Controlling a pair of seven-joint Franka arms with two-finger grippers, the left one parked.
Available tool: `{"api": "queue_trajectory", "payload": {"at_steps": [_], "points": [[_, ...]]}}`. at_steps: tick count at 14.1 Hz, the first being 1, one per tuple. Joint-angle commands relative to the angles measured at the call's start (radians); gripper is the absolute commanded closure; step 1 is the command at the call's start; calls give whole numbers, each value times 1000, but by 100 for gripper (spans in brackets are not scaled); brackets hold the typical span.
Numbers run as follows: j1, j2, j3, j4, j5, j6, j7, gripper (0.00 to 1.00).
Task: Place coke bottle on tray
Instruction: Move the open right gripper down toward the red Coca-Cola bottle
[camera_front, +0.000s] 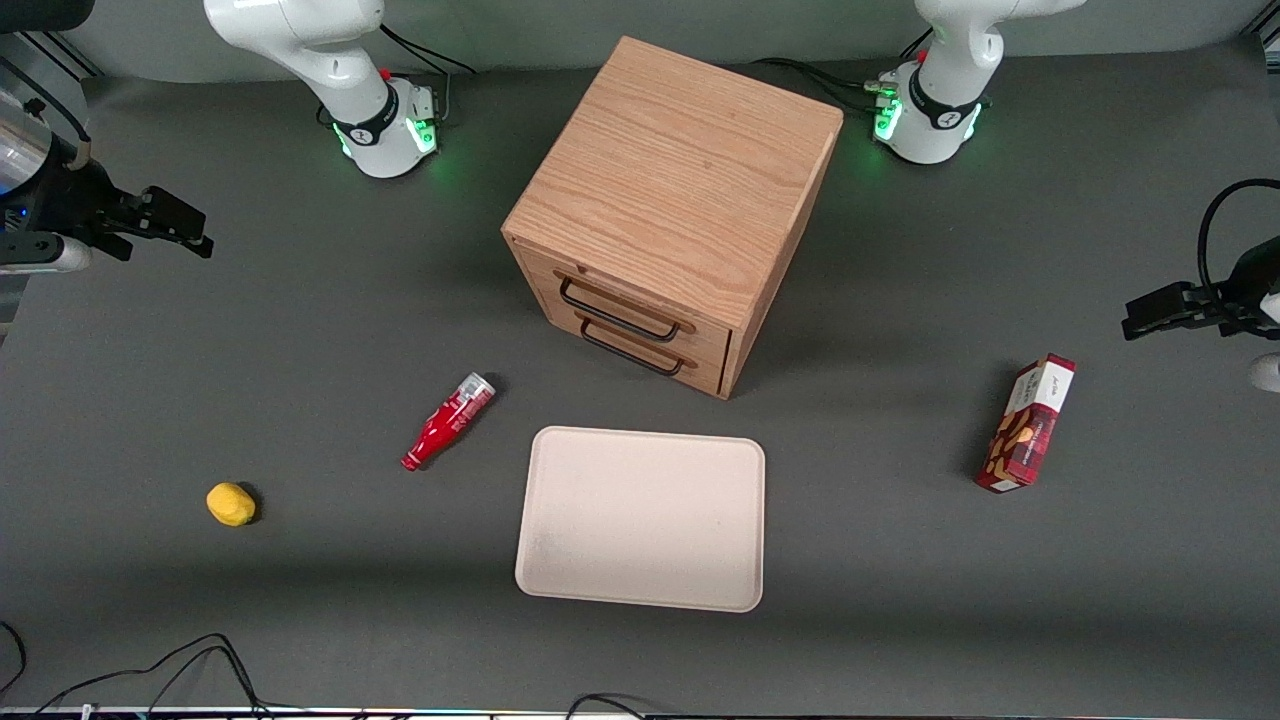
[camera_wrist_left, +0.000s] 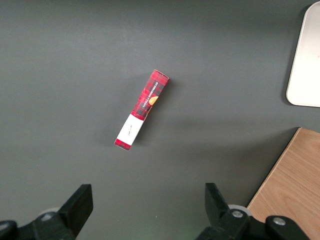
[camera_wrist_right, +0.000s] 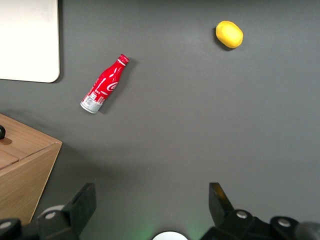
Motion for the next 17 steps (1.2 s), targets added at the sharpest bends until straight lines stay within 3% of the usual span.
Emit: {"api": "queue_trajectory", "payload": {"at_steps": [1, 6, 14, 17], "points": [[5, 21, -1, 43, 25, -26, -5, 0], [8, 46, 12, 53, 36, -11, 38, 0], [8, 245, 191, 39, 37, 207, 531, 0], [8, 306, 248, -56, 28, 389, 691, 0]]}}
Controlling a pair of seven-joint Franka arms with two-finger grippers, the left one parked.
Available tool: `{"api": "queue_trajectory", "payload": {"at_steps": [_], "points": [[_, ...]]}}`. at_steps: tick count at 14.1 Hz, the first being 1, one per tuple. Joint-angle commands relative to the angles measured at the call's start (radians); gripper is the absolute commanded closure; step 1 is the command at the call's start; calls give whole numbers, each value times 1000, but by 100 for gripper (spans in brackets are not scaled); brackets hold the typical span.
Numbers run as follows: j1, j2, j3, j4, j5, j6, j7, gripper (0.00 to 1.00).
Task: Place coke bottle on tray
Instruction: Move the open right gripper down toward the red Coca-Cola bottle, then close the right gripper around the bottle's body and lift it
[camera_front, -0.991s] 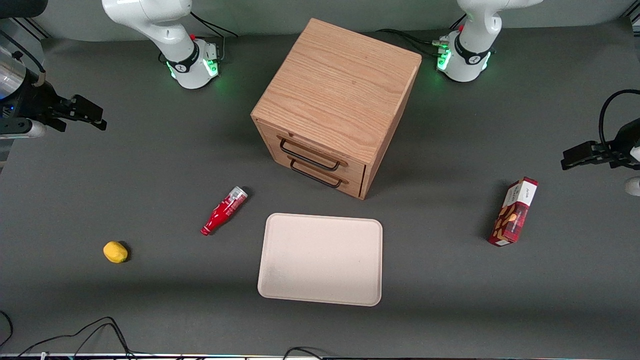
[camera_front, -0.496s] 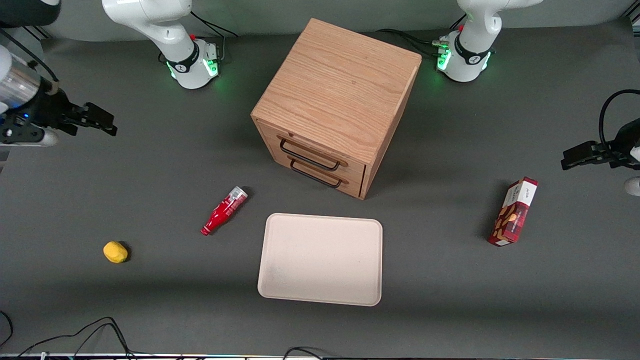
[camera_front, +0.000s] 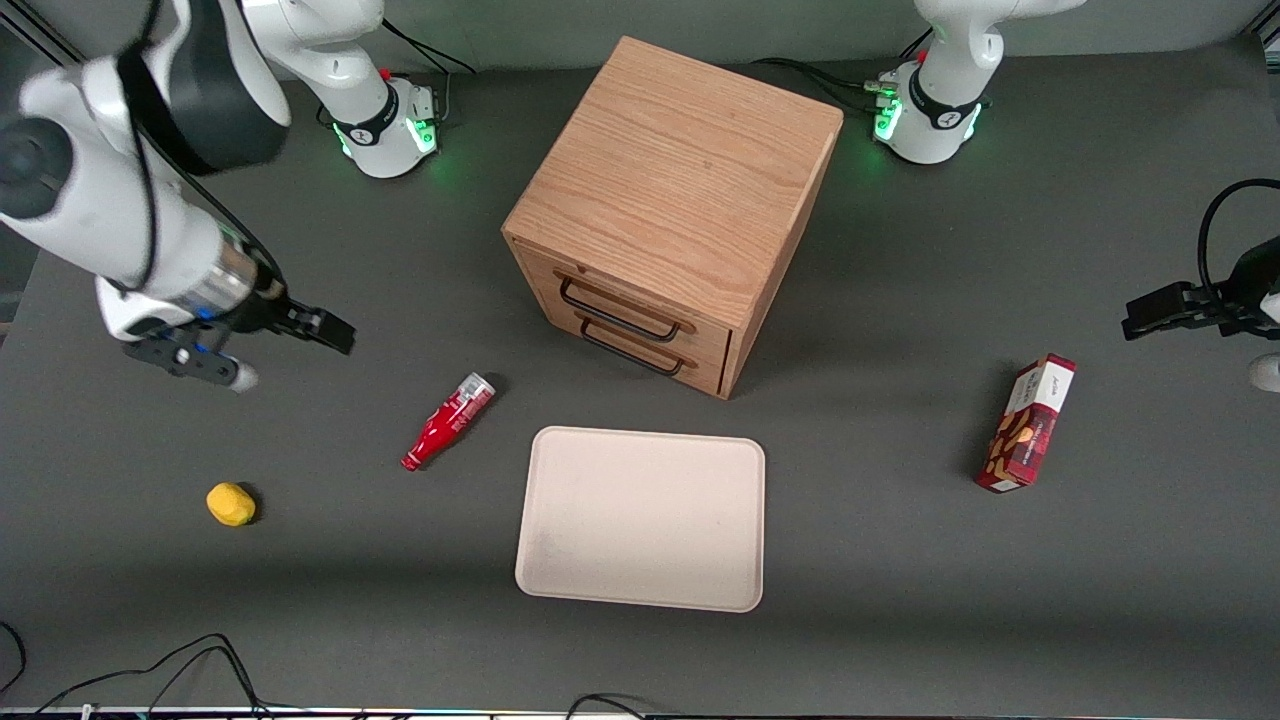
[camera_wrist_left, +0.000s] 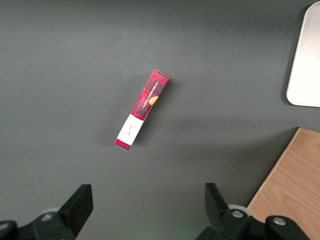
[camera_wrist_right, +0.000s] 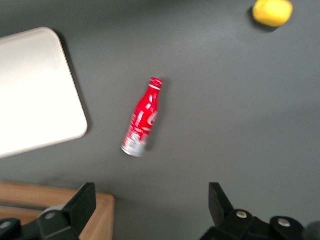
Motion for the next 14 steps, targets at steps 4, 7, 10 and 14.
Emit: {"api": "queue_trajectory", "payload": {"at_steps": [4, 7, 10, 14], "points": [[2, 150, 43, -116, 10, 248, 221, 0], [13, 233, 45, -137, 4, 330, 318, 0], [16, 295, 45, -182, -4, 453, 373, 0], [16, 348, 45, -229, -6, 579, 377, 0]]}}
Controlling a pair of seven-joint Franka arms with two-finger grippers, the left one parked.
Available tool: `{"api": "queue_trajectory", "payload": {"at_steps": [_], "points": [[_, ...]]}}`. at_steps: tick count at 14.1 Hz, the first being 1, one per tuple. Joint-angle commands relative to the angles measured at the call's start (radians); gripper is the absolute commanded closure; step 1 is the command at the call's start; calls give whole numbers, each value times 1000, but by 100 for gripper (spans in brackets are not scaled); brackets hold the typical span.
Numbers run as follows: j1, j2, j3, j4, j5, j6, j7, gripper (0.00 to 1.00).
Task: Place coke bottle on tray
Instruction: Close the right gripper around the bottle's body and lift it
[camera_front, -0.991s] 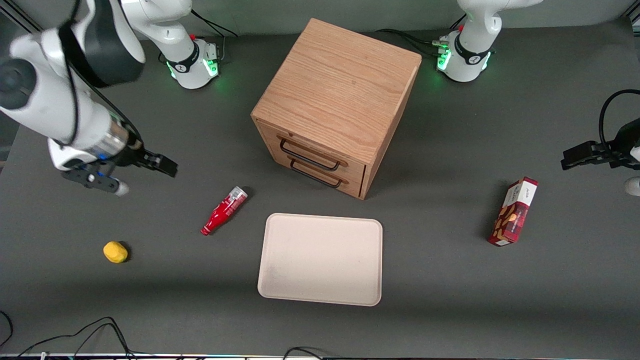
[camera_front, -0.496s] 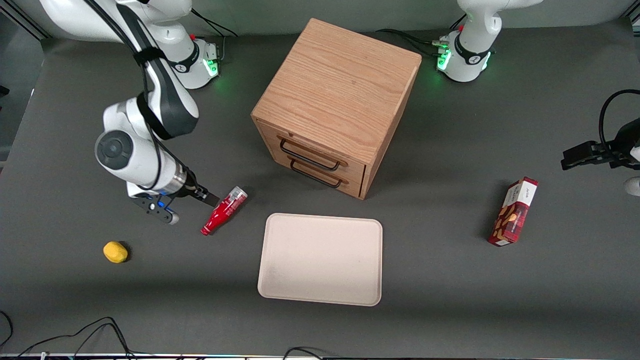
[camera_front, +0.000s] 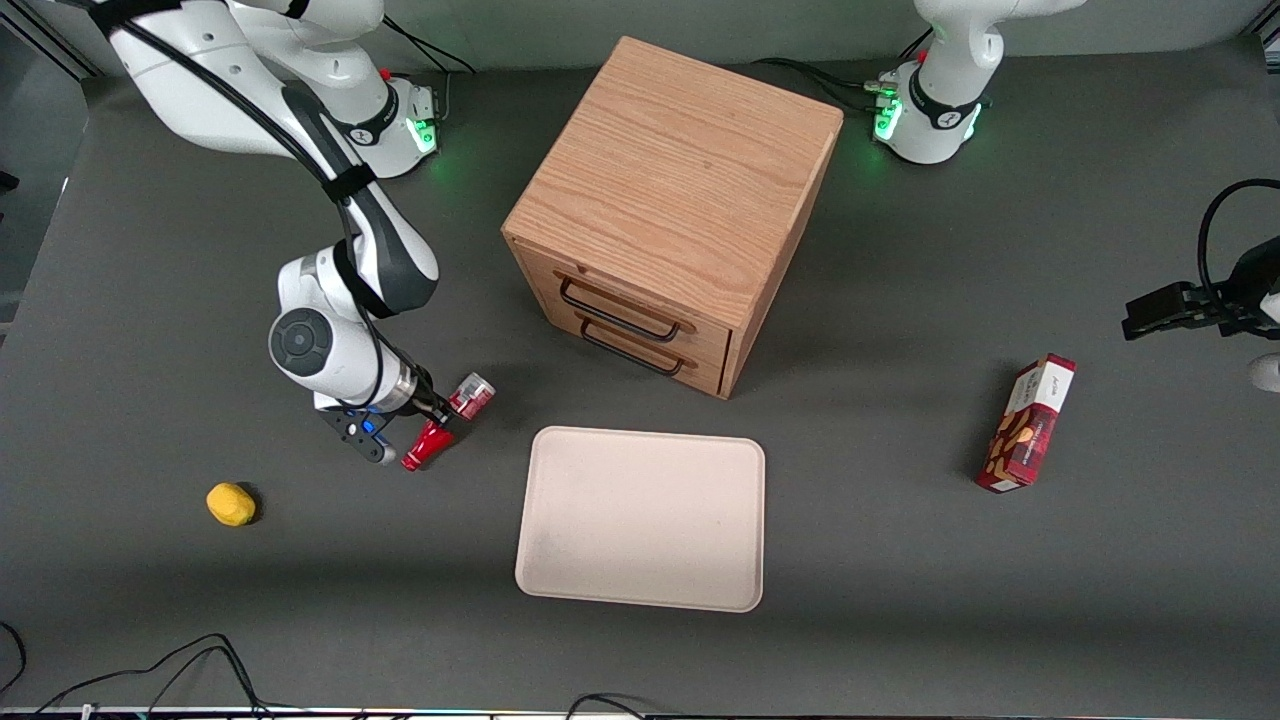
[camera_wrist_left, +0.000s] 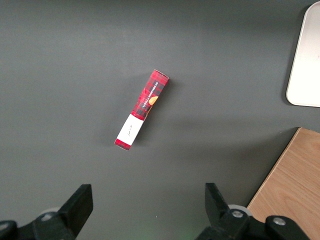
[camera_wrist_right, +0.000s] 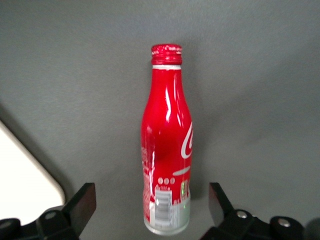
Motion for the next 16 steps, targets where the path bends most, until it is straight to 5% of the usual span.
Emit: {"api": "queue_trajectory", "payload": {"at_steps": [1, 9, 10, 13, 16], "points": [[6, 17, -2, -30, -8, 71, 30, 0], [4, 85, -12, -47, -33, 143, 32, 0], [4, 88, -14, -47, -33, 147, 30, 6], [2, 88, -12, -45, -45, 148, 28, 64], [1, 88, -14, -42, -45, 146, 27, 100]]}}
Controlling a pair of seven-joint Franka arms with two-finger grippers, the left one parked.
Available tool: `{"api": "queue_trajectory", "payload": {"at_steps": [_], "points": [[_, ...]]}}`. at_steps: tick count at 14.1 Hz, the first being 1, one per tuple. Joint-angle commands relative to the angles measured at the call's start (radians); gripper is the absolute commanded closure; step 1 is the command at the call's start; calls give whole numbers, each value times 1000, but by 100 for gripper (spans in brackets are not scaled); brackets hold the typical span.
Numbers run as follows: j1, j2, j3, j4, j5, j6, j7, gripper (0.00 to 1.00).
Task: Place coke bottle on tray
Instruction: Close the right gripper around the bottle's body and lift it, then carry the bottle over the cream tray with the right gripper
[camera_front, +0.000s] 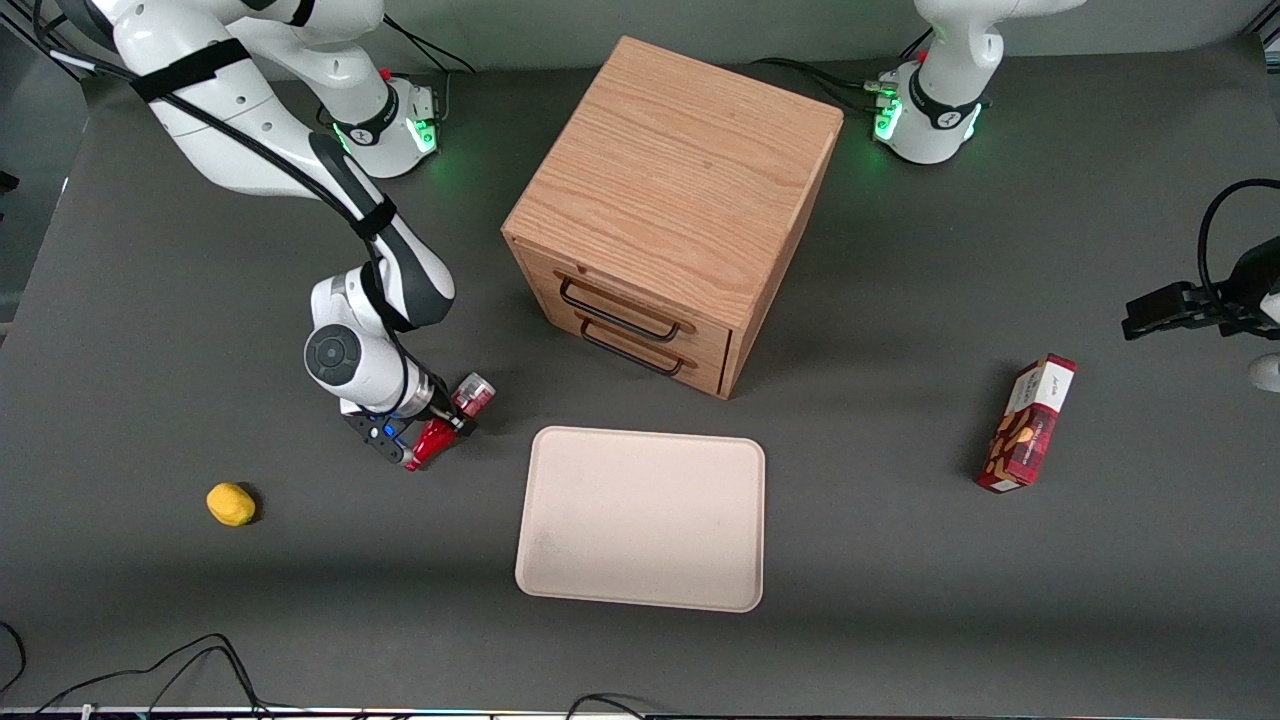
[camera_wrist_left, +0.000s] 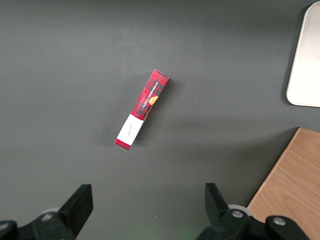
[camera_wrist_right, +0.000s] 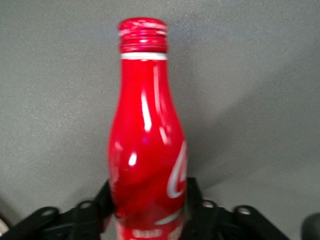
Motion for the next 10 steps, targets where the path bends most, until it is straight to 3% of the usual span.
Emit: {"api": "queue_trajectory", "payload": {"at_steps": [1, 4, 10], "points": [[1, -4, -3, 2, -29, 15, 22, 100], [-2, -39, -5, 29, -30, -22, 3, 100], [-3, -72, 5, 367, -32, -417, -116, 100]]}}
